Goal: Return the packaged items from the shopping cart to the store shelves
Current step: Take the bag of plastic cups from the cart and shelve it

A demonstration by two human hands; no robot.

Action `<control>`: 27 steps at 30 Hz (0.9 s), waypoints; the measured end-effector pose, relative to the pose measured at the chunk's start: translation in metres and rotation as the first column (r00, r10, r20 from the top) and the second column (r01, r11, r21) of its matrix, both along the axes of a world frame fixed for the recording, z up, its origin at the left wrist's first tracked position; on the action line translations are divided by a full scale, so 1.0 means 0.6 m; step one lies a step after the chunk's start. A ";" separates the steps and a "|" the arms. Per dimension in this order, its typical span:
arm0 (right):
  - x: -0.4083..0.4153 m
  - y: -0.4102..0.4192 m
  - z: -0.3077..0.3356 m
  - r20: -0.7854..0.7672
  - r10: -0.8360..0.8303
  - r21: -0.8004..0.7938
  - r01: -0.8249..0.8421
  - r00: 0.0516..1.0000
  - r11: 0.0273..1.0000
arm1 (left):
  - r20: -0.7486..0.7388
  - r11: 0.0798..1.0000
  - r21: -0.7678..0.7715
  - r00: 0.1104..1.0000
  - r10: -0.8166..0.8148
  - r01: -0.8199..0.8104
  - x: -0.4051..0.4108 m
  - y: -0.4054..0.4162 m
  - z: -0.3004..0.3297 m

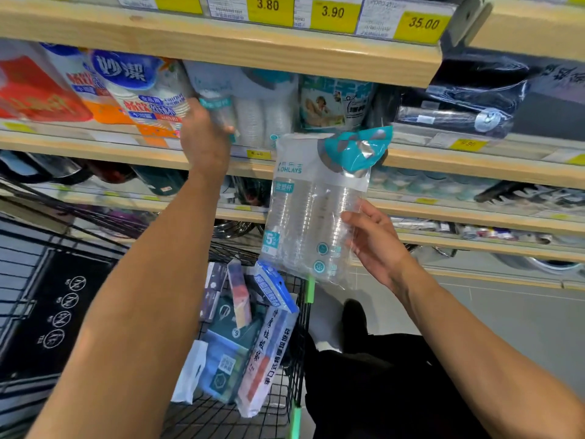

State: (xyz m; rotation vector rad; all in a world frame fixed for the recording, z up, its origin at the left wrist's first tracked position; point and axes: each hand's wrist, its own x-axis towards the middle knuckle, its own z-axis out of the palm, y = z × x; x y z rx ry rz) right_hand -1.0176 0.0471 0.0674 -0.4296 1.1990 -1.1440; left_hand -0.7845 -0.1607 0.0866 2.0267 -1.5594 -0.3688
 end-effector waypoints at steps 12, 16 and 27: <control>-0.026 -0.056 0.032 0.064 -0.108 -0.084 0.114 0.992 0.990 | -0.791 0.685 0.291 0.571 -0.220 0.668 -0.054 0.116 -0.027; -0.046 -0.080 0.054 -0.217 -0.148 -0.113 0.125 0.965 0.986 | -0.857 0.694 0.262 0.492 -0.152 0.671 -0.056 0.104 -0.020; -0.054 -0.190 0.089 -0.923 -0.198 -0.250 -0.123 0.331 0.960 | -0.723 0.866 -0.028 0.588 -0.363 0.500 -0.103 0.028 -0.004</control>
